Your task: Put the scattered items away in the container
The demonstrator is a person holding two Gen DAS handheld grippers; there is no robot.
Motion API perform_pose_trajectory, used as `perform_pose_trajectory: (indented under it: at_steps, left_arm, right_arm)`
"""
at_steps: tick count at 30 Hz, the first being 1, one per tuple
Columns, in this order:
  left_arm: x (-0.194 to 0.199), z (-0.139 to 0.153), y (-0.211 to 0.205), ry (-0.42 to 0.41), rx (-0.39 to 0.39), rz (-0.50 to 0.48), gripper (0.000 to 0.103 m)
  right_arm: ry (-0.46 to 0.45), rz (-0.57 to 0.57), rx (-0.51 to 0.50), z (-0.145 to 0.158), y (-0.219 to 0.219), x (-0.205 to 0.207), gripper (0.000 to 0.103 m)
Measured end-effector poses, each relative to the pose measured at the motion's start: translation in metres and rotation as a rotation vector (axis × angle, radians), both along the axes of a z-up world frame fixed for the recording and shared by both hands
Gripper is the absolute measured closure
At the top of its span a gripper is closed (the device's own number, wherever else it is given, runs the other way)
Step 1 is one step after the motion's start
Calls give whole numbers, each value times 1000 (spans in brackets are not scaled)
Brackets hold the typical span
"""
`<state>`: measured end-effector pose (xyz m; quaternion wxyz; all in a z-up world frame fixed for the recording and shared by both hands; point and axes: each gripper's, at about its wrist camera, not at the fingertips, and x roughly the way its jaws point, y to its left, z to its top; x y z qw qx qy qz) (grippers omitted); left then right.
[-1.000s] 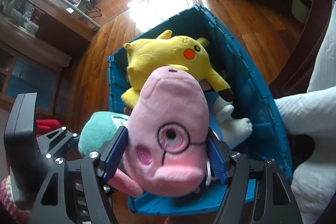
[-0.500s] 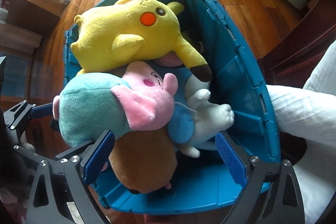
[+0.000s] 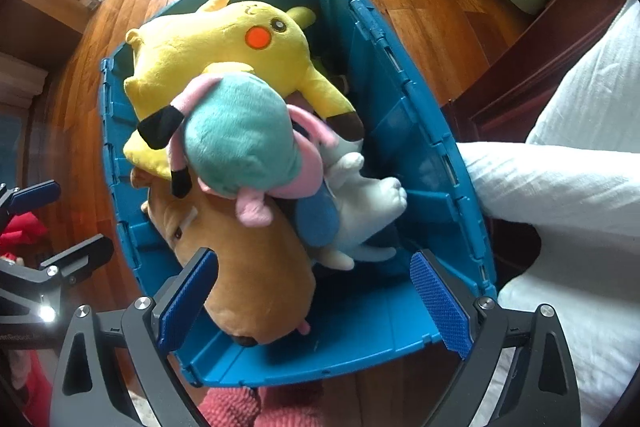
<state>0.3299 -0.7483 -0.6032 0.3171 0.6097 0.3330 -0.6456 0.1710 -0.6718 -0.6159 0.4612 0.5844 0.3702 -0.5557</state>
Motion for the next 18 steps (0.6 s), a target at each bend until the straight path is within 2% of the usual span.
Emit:
perform_pose_trajectory:
  at_steps: [8, 18]
  left_arm:
    - [-15, 2, 0, -5, -12, -25, 1]
    - [-18, -2, -2, -27, 2, -11, 1]
  right_arm:
    - [-3, -11, 10, -3, 7, -2, 5]
    - [-11, -5, 34, -9, 11, -7, 5]
